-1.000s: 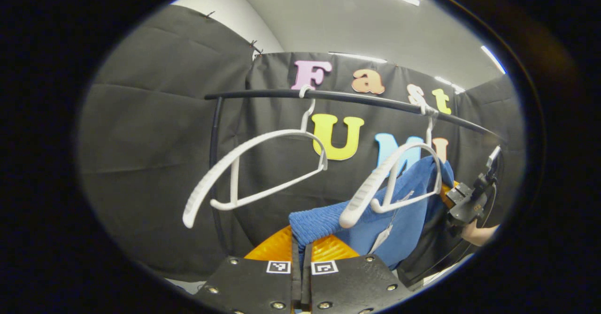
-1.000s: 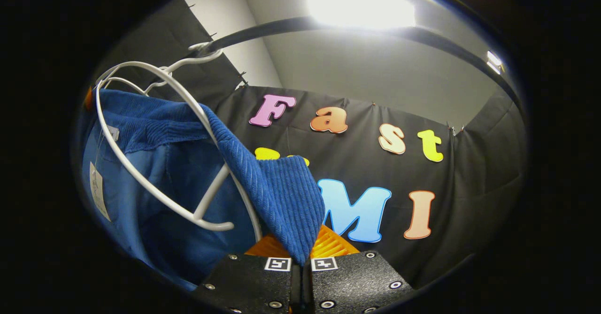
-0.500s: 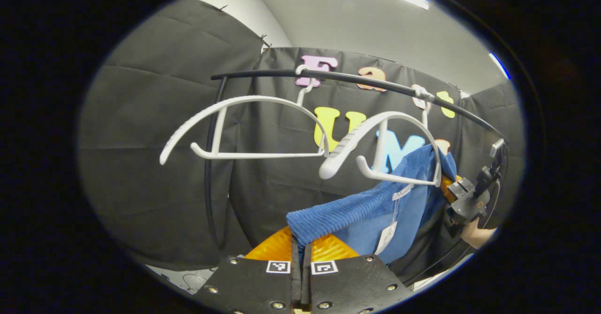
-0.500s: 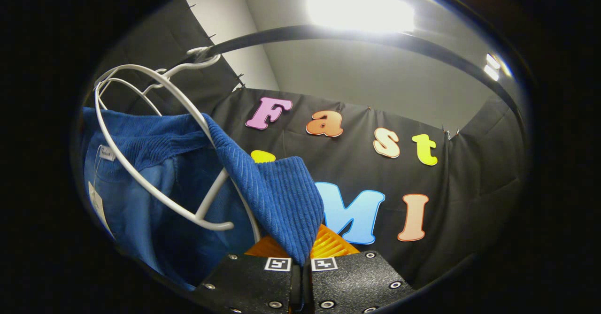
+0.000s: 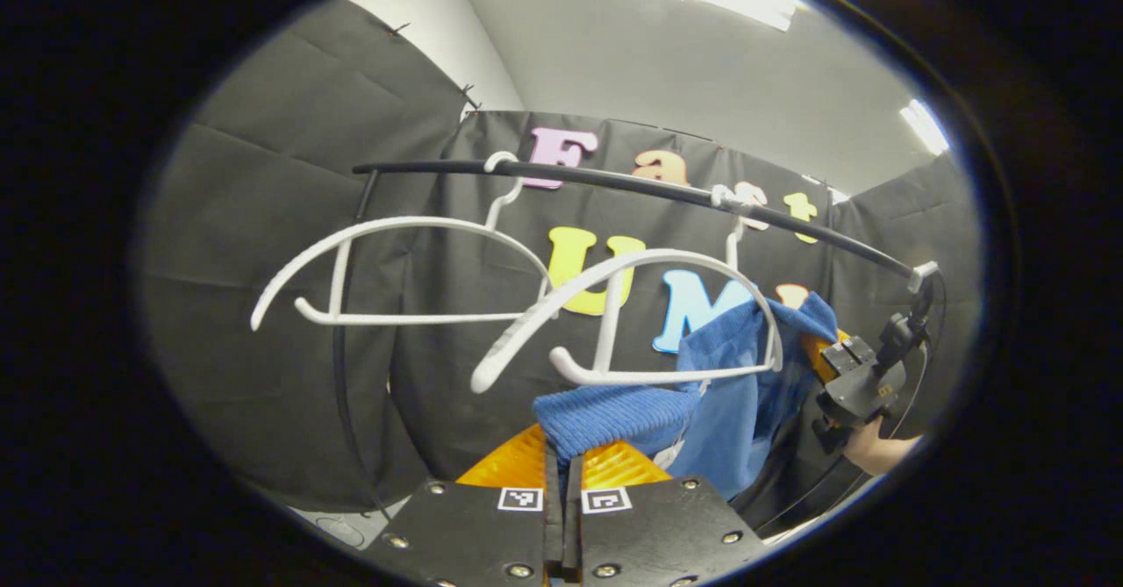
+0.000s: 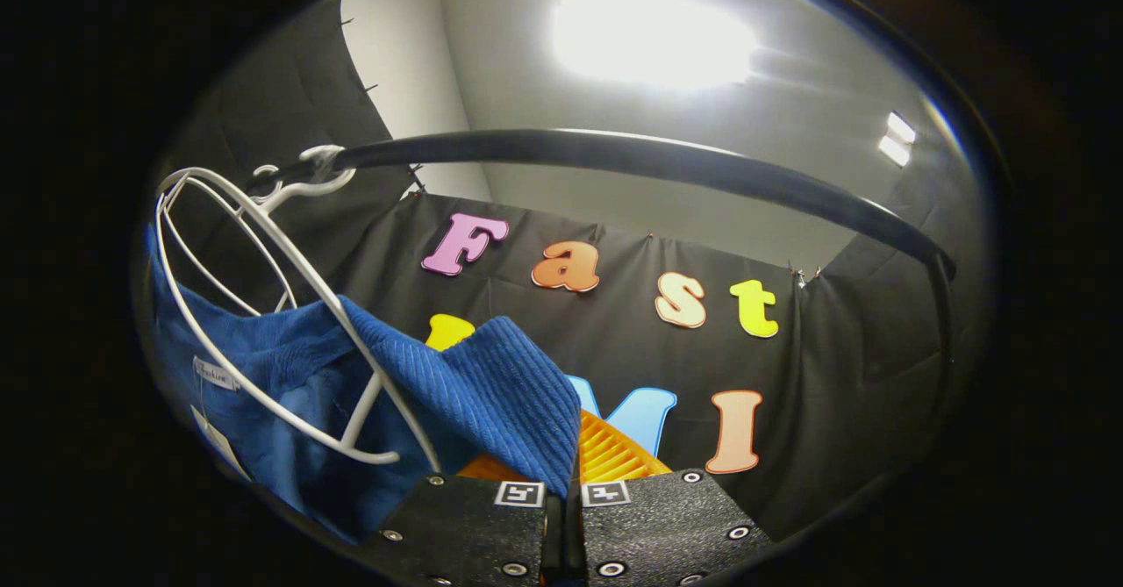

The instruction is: Grasp the clothes on the hanger with both hands and then place them into the laundry hamper below.

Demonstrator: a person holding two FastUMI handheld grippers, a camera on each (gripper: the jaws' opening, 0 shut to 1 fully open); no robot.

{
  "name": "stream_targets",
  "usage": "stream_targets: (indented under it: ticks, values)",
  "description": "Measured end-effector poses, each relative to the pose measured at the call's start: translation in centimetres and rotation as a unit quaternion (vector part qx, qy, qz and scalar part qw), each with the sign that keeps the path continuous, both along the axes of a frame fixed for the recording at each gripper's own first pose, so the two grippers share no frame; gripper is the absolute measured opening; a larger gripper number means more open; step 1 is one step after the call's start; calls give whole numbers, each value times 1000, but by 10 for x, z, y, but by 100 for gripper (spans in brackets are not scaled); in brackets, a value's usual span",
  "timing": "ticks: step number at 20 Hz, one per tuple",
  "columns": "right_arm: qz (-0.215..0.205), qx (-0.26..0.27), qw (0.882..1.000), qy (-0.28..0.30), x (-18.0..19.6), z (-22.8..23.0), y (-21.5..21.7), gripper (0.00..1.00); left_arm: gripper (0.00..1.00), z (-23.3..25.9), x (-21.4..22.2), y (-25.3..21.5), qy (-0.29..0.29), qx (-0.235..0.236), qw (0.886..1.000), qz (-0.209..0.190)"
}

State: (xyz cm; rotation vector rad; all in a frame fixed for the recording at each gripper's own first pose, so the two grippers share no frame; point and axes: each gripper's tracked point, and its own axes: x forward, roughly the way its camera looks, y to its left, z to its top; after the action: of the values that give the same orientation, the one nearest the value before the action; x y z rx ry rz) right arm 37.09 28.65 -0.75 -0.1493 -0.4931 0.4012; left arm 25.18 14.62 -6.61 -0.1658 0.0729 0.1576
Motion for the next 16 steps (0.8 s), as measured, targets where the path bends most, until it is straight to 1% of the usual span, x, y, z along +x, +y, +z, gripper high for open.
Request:
stream_targets:
  ticks: [2,4,6,8,10,13,15,16]
  values:
    - [-12,6,1000,-7,6,5,-6,1,1,-10,9,-8,10,-9,1000,-7]
    - [-23,-2,1000,-8,8,1,-9,1,0,-24,13,-16,23,-26,999,-10]
    - [-36,-15,999,-10,8,-5,-14,1,2,-35,13,-23,32,-33,999,-11]
    - [-52,-40,998,-17,10,-15,-17,1,2,-45,13,-31,40,-37,998,-16]
    - [-58,-69,996,-19,11,-30,-11,1,1,-60,16,-41,58,-46,997,-27]
    - [-55,-112,992,-16,12,-51,-3,1,1,-91,19,-57,96,-54,993,-42]
    - [-44,-133,990,-3,9,-68,4,1,2,-113,21,-72,127,-46,989,-64]
    - [-31,-142,989,3,1,-79,10,1,1,-122,21,-79,139,-37,987,-72]
